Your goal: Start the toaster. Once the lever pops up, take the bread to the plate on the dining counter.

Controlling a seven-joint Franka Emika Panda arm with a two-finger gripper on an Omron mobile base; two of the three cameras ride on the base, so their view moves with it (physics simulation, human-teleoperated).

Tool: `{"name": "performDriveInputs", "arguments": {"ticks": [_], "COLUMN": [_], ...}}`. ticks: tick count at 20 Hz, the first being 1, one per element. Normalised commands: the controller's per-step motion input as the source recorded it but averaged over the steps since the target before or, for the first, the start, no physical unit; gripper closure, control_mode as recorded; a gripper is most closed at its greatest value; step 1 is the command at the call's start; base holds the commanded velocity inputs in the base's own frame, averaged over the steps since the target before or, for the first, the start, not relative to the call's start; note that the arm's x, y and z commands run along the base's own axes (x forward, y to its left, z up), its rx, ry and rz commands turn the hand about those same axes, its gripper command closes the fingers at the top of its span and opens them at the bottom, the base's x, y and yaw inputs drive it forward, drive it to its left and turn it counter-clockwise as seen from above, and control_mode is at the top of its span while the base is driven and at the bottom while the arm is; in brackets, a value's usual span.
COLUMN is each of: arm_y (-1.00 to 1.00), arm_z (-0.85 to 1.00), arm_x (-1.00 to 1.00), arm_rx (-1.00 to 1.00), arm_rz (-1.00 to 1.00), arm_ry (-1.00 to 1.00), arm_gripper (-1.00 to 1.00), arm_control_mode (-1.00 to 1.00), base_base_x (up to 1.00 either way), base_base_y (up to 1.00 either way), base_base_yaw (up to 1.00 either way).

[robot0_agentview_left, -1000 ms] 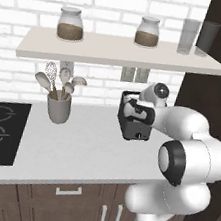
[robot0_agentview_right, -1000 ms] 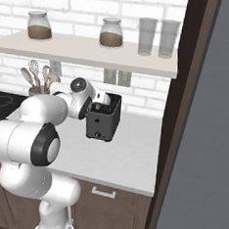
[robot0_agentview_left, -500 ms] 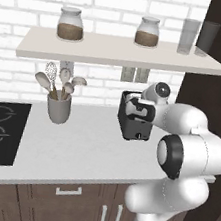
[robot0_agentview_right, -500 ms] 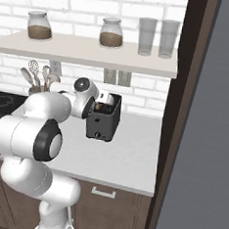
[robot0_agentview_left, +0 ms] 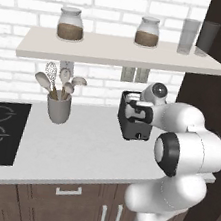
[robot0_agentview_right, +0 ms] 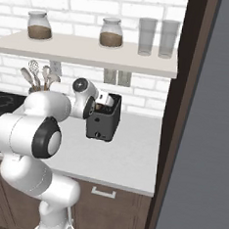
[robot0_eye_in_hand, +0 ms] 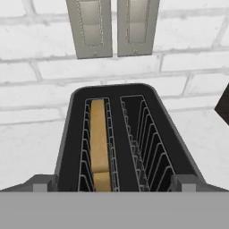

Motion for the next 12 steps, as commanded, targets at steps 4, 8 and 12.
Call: {"name": "performDriveInputs", "arguments": {"ticks": [4,8,12], "arm_y": [0.00,0.00,0.00], "arm_z": [0.00,0.00,-0.01], "arm_x": [0.00,0.00,0.07], "arm_rx": [0.04,0.02,0.00], "arm_rz": [0.00,0.00,0.00], "arm_ry": [0.00,0.02,0.03], "arm_gripper": [-1.00,-1.00,-1.00], "arm_control_mode": [-1.00,-1.00,-1.00], "base_base_x": [0.00,0.00,0.00], "base_base_y": [0.00,0.00,0.00], "base_base_yaw": [0.00,0.00,0.00]}}
